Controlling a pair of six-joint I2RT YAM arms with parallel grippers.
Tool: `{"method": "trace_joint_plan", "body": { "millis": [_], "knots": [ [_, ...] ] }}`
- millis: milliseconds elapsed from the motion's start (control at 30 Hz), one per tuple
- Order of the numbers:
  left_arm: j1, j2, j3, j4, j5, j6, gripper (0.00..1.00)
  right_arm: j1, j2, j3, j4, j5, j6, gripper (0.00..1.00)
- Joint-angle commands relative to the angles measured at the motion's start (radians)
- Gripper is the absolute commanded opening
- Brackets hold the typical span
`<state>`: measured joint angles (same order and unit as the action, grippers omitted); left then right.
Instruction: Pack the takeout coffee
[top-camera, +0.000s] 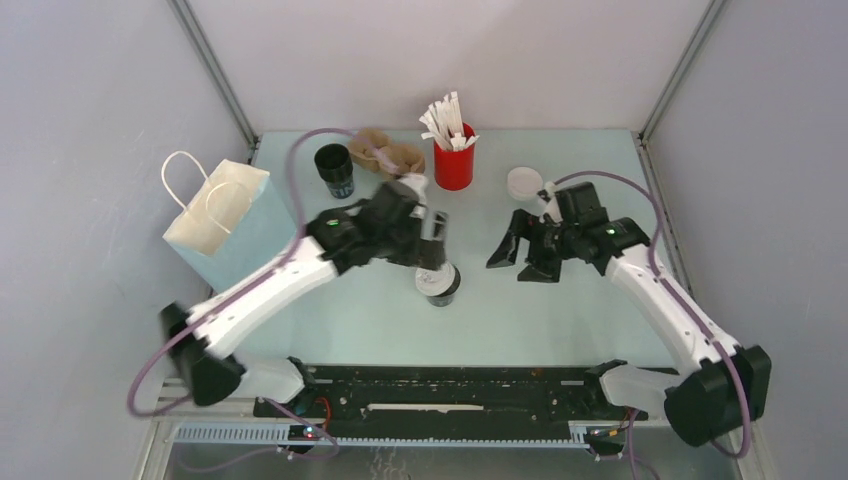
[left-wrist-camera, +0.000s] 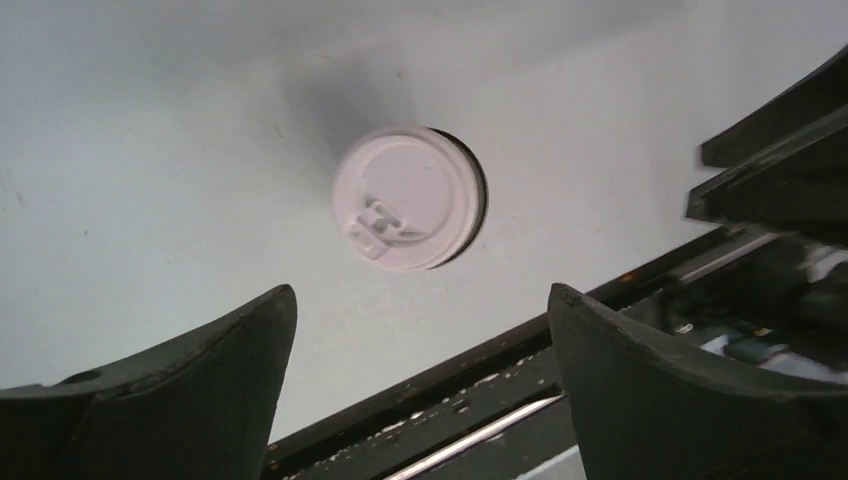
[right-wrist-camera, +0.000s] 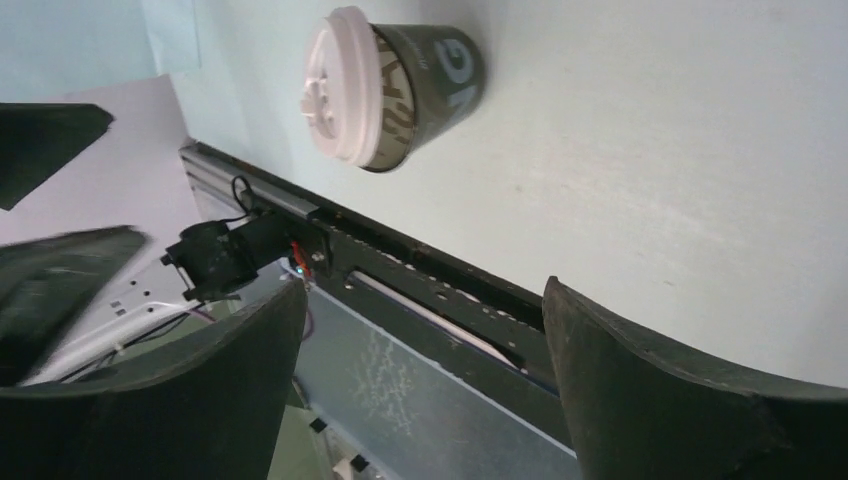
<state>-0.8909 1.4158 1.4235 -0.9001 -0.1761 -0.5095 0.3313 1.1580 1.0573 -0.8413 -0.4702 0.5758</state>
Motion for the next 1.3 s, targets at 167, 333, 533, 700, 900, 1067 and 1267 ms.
{"method": "trace_joint_plan", "body": {
  "millis": [167,333,533,700,900,1067,1267],
  "knots": [
    [0.388,-0.258,-0.437,0.353,0.544,-0.246,0.93,0.205,0.268,0.090,0.188,-0.005,0.112,1.00],
    [0.407,-0.199,-0.501,0.423,0.530,-0.292,0.88,0.275,0.387,0.176,0.144,0.080,0.106,1.00],
    [0.422,-0.113,-0.551,0.494,0.513,-0.294,0.82,0.323,0.472,0.237,0.131,0.117,0.118,0.90],
    [0.435,-0.063,-0.612,0.644,0.598,-0.331,0.86,0.337,0.499,0.245,0.117,0.143,0.118,0.79],
    [0.435,-0.039,-0.646,0.741,0.649,-0.373,0.84,0.342,0.510,0.245,0.113,0.153,0.121,0.69],
    [0.435,-0.049,-0.664,0.755,0.655,-0.385,0.78,0.345,0.504,0.245,0.119,0.150,0.118,0.54],
    [0.435,-0.052,-0.680,0.782,0.683,-0.404,0.70,0.345,0.491,0.242,0.133,0.143,0.128,0.43]
  ]
}}
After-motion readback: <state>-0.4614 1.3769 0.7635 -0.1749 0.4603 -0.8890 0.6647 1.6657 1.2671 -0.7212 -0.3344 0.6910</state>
